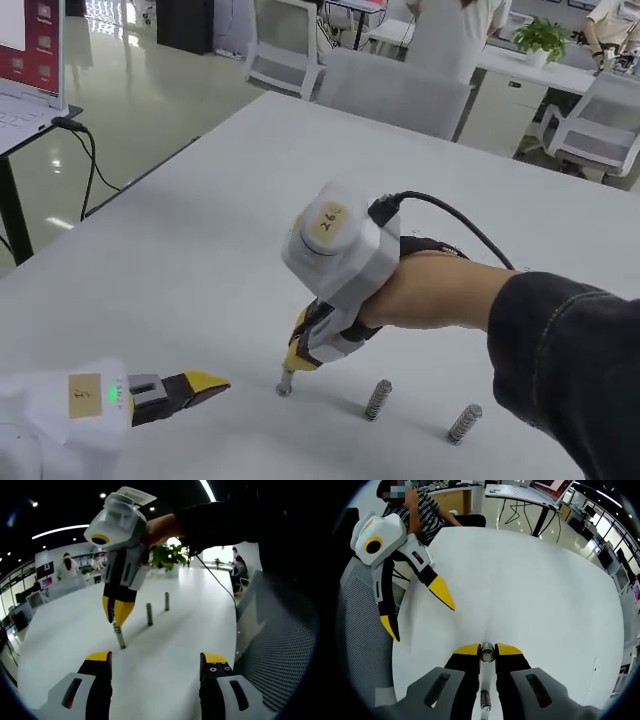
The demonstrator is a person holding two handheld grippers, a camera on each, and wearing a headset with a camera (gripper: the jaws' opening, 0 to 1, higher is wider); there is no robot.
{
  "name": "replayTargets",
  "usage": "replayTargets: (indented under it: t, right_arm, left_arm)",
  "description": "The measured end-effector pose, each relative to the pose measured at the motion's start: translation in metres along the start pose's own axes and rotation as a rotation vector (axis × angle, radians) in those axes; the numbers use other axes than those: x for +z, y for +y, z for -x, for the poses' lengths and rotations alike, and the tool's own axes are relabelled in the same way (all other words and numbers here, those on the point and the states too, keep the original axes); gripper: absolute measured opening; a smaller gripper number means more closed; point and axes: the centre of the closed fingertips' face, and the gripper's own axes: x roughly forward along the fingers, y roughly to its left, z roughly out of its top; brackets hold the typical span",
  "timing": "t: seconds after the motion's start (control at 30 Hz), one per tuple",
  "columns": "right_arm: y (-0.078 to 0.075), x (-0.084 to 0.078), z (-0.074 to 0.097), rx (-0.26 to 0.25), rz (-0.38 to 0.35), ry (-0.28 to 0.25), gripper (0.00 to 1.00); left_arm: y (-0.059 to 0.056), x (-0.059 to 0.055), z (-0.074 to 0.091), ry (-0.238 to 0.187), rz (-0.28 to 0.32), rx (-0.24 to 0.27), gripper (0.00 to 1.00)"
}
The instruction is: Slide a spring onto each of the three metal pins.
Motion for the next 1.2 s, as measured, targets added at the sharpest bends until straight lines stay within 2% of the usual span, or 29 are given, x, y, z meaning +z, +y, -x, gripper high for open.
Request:
replayTargets:
  t: [0.3,0.73,0.93,1.2]
  right_arm:
    - [0.001,-0.005,-0.013,0.021,0.005,0.029,0.08]
    - [0.012,-0.018,-0.029,0.049,0.015,0.078,0.08]
    - [0.017,-0.024,-0.03,0.053,0.01,0.086,0.08]
    - [0.017,-0.032,-0.026,0.028,-0.027,0.103,0.08]
  left_arm:
    - [0.001,-0.001,-0.001,-0.001,0.01,0.005,0.67]
    - [0.0,-0.006,-0.002,0.005,0.023,0.003,0.66]
    - [0.0,-0.006,-0.002,0.004,0.022,0.001,0.65]
    - [-0.003,-0.005,-0.004,0.004,0.016,-0.009,0.65]
